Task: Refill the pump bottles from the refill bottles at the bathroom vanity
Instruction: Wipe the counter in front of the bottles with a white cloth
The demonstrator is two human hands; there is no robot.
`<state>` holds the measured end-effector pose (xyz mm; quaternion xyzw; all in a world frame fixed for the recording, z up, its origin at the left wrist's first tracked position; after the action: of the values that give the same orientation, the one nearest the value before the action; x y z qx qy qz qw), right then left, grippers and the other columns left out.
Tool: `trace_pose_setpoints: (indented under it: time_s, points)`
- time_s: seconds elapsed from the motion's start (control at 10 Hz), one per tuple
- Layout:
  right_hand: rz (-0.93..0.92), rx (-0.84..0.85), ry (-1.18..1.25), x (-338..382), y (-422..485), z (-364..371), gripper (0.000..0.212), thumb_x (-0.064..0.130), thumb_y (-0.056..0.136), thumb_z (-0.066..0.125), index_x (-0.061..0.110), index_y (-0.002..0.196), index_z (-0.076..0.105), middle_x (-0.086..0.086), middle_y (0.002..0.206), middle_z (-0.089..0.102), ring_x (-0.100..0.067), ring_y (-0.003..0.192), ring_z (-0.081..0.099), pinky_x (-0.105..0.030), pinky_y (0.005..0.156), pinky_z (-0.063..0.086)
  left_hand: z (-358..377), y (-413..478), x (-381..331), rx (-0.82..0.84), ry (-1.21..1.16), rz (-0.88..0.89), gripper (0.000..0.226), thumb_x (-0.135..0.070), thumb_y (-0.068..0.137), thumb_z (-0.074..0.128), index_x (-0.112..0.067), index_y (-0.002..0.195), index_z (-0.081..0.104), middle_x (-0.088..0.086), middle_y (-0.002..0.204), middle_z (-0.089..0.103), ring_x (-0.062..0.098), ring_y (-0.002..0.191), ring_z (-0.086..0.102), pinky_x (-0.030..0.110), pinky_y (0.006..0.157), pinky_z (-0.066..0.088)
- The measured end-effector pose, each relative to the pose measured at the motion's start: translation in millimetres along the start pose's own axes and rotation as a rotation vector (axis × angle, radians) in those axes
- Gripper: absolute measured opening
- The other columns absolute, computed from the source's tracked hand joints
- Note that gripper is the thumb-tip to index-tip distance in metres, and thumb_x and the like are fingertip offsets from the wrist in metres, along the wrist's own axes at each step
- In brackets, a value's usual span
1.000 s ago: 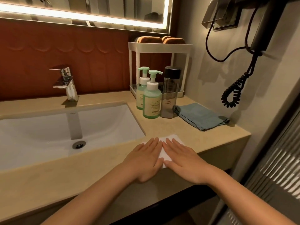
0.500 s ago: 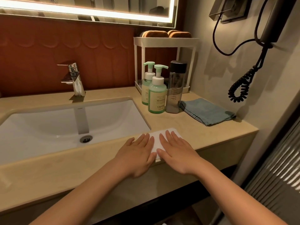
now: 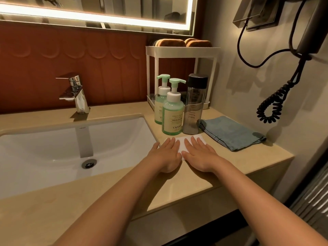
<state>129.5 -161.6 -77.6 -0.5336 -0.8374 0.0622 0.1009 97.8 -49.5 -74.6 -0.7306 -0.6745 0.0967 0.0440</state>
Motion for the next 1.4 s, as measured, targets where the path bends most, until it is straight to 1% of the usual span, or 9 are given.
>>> trace_pose_setpoints:
  time_s: [0.1, 0.3, 0.6, 0.8, 0.9, 1.1, 1.2, 1.3, 1.4]
  points:
    - [0.039, 0.004, 0.000, -7, 15, -4, 0.059, 0.046, 0.099, 0.011, 0.022, 0.148, -0.010, -0.004, 0.156, -0.016, -0.022, 0.144, -0.014, -0.041, 0.116, -0.003, -5, 17, -1, -0.003, 0.006, -0.002, 0.056, -0.041, 0.101, 0.011, -0.019, 0.150, -0.006, 0.000, 0.159, -0.009, 0.017, 0.146, -0.009, 0.042, 0.116, -0.005]
    - [0.090, 0.015, 0.015, -16, 26, -7, 0.060, 0.047, 0.099, 0.012, 0.021, 0.148, -0.010, -0.005, 0.157, -0.015, -0.024, 0.144, -0.013, -0.042, 0.116, -0.003, -10, 32, -4, 0.002, -0.022, 0.023, 0.054, -0.038, 0.102, 0.012, -0.020, 0.151, -0.003, 0.000, 0.159, -0.005, 0.016, 0.146, -0.006, 0.043, 0.117, -0.004]
    - [0.106, 0.017, 0.021, -16, 43, -16, 0.059, 0.046, 0.099, 0.012, 0.021, 0.148, -0.009, -0.005, 0.157, -0.014, -0.024, 0.144, -0.012, -0.043, 0.116, -0.003, -14, 46, 1, -0.022, -0.040, -0.005, 0.053, -0.036, 0.102, 0.012, -0.020, 0.151, -0.002, 0.000, 0.159, -0.005, 0.016, 0.146, -0.006, 0.043, 0.117, -0.004]
    - [0.072, 0.010, -0.004, -14, 40, -16, 0.058, 0.045, 0.099, 0.012, 0.021, 0.149, -0.007, -0.005, 0.157, -0.012, -0.023, 0.145, -0.010, -0.042, 0.116, -0.002, -13, 41, 1, -0.019, -0.035, -0.013, 0.054, -0.035, 0.102, 0.012, -0.019, 0.151, -0.003, 0.001, 0.159, -0.006, 0.017, 0.146, -0.006, 0.044, 0.118, -0.002]
    - [0.021, -0.013, -0.016, -13, 20, -12, 0.057, 0.044, 0.099, 0.012, 0.022, 0.149, -0.006, -0.004, 0.157, -0.011, -0.022, 0.145, -0.009, -0.041, 0.116, 0.000, -7, 25, -2, -0.002, -0.071, -0.005, 0.053, -0.034, 0.102, 0.011, -0.020, 0.150, -0.004, 0.000, 0.159, -0.008, 0.016, 0.146, -0.007, 0.042, 0.117, -0.003]
    - [-0.023, -0.016, -0.043, -8, -40, 6, 0.057, 0.047, 0.099, 0.013, 0.026, 0.149, -0.006, -0.002, 0.157, -0.011, -0.019, 0.145, -0.010, -0.038, 0.116, 0.000, 6, -41, -27, -0.022, -0.024, 0.014, 0.056, -0.041, 0.101, 0.008, -0.018, 0.150, -0.006, 0.001, 0.159, -0.009, 0.016, 0.146, -0.009, 0.043, 0.117, -0.006]
    - [-0.075, 0.010, -0.052, 10, -76, 15, 0.055, 0.047, 0.099, 0.013, 0.032, 0.147, -0.009, -0.001, 0.157, -0.013, -0.018, 0.144, -0.012, -0.037, 0.116, -0.001, 15, -85, -24, -0.055, -0.008, 0.030, 0.060, -0.047, 0.099, 0.005, -0.018, 0.150, -0.005, -0.001, 0.159, -0.008, 0.014, 0.146, -0.008, 0.043, 0.118, -0.006]
    - [-0.161, 0.022, -0.086, 44, -101, 23, 0.055, 0.048, 0.098, 0.012, 0.033, 0.146, -0.012, -0.001, 0.157, -0.015, -0.019, 0.144, -0.013, -0.037, 0.116, -0.002, 26, -132, -7, -0.091, -0.036, -0.001, 0.059, -0.048, 0.098, 0.004, -0.021, 0.150, -0.005, -0.004, 0.159, -0.008, 0.010, 0.145, -0.009, 0.041, 0.117, -0.008]
    - [-0.231, 0.026, -0.109, 85, -104, 28, 0.056, 0.049, 0.098, 0.011, 0.033, 0.146, -0.012, -0.001, 0.156, -0.016, -0.020, 0.144, -0.014, -0.038, 0.116, -0.003, 31, -164, 23, -0.114, -0.048, -0.072, 0.058, -0.047, 0.098, 0.005, -0.022, 0.150, -0.005, -0.005, 0.159, -0.008, 0.008, 0.145, -0.009, 0.040, 0.118, -0.008]
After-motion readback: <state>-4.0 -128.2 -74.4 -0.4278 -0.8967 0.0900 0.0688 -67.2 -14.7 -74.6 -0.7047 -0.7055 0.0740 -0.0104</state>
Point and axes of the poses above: each hand's wrist, its own y-axis towards the middle knuckle, its own z-axis out of the palm, x = y × z, the point moved 4 cm from there along y, towards the middle knuckle
